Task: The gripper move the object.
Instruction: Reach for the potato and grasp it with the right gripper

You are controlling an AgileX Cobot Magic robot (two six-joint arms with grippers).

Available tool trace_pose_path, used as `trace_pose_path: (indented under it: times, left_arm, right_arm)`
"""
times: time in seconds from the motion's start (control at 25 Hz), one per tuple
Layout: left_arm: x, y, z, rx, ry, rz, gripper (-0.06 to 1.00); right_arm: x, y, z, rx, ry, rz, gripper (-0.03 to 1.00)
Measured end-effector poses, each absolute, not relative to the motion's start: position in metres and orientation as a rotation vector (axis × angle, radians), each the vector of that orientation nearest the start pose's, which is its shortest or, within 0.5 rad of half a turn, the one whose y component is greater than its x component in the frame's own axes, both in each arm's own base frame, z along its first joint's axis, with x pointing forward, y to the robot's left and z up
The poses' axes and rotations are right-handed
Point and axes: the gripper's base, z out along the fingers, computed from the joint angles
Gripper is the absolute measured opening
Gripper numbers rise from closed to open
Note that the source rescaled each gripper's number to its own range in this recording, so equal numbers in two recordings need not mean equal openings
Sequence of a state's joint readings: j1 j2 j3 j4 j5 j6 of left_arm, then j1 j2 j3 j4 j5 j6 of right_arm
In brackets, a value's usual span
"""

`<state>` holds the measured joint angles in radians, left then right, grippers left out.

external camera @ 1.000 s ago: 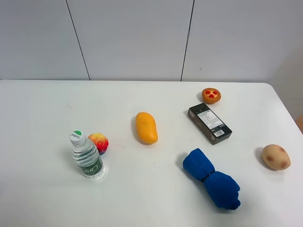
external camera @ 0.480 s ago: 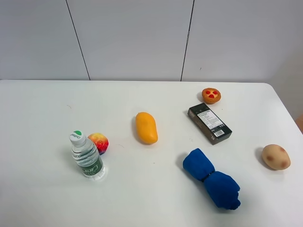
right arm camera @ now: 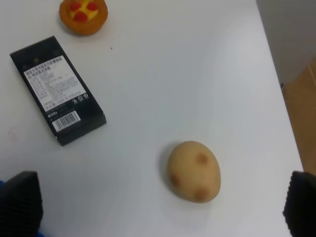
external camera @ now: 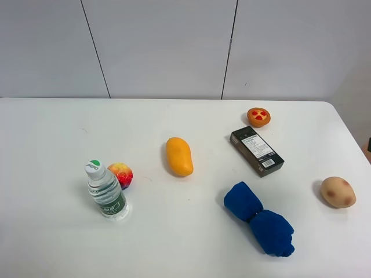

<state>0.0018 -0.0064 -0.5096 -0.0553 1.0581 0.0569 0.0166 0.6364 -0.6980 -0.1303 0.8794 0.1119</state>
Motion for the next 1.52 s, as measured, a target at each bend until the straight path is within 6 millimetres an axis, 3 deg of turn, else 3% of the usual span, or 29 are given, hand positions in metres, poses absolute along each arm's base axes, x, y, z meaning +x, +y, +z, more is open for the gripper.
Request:
trace_pose_path:
  times: [0.24, 0.52, 0.88, 1.2, 1.52]
  left_arm:
    - [-0.007, -0.004, 0.28, 0.059, 2.024, -0.029, 1.0]
    - [-0.007, -0.004, 0.28, 0.059, 2.024, -0.029, 1.0]
    - [-0.007, -0.004, 0.28, 0.059, 2.024, -0.029, 1.0]
    - [-0.007, -0.004, 0.28, 0.059, 2.024, -0.029, 1.0]
    - [-0.007, -0.004, 0.28, 0.059, 2.024, -0.029, 1.0]
  right_arm:
    - [0.145, -0.008, 0.298, 0.027, 2.461, -0.121, 1.0]
    - [0.179, -0.026, 0.272, 0.115, 2.576, -0.156, 1.0]
    - [0.223, -0.053, 0.213, 0.223, 2.743, -0.057, 1.0]
    - [0.243, -0.066, 0.163, 0.272, 2.86, -0.04, 1.0]
    - [0.254, -0.069, 0.127, 0.266, 2.92, -0.03, 0.96]
